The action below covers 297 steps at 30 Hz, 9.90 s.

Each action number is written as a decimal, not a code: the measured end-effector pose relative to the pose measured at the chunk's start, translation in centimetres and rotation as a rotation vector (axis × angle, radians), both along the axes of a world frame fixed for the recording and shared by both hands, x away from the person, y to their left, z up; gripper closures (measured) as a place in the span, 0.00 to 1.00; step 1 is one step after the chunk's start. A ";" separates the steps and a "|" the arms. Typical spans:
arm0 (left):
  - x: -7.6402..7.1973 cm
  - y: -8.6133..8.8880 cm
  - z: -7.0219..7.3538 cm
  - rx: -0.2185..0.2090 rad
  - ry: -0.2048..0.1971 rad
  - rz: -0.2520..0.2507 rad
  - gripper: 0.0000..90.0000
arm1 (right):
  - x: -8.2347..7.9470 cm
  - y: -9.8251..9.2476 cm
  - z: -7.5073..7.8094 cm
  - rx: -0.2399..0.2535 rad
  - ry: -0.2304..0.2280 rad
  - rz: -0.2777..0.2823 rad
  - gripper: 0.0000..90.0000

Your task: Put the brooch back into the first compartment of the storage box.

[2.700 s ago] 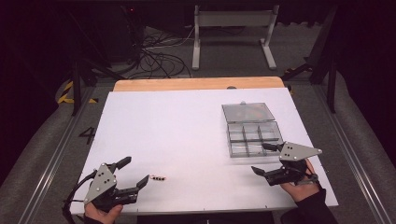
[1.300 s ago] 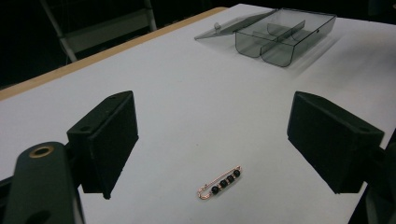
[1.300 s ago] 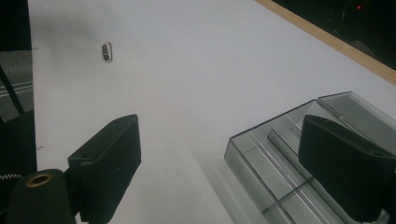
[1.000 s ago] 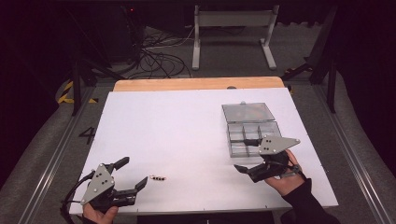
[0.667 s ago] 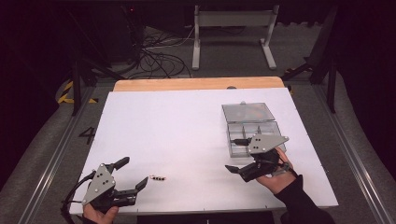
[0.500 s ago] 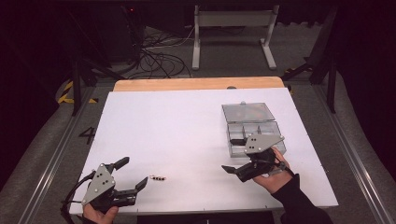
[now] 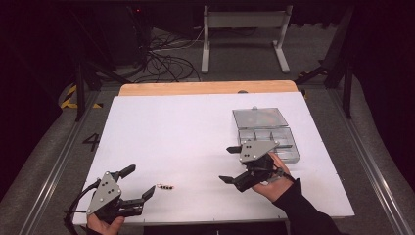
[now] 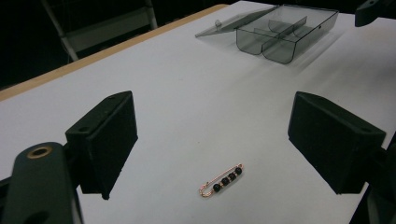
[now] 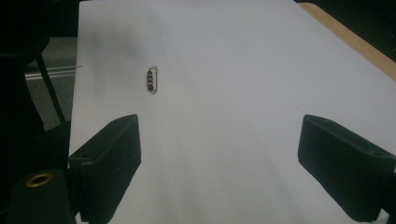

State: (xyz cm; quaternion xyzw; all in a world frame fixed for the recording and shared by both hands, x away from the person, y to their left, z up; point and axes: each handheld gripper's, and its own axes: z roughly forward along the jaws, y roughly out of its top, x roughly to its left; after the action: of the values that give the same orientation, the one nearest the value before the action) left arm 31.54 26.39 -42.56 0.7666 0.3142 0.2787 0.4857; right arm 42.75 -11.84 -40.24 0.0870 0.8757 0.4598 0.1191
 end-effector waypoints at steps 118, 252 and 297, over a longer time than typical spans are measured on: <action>0.3 0.7 -0.3 -0.033 0.020 0.011 0.18 | 1.2 17.1 -9.0 -0.150 0.142 0.217 0.85; 0.3 0.6 -0.3 -0.033 0.022 0.014 0.17 | 7.7 -3.2 1.2 -0.106 0.045 -0.246 0.93; 0.4 0.5 -0.4 -0.034 0.026 0.014 0.17 | 11.9 -7.5 -2.3 -0.171 0.182 -0.391 0.93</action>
State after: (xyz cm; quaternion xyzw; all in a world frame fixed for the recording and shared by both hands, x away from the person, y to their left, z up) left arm 31.97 26.89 -42.95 0.7597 0.3305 0.2666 0.4925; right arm 54.64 -19.29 -42.50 0.2858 0.8850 0.3425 0.1332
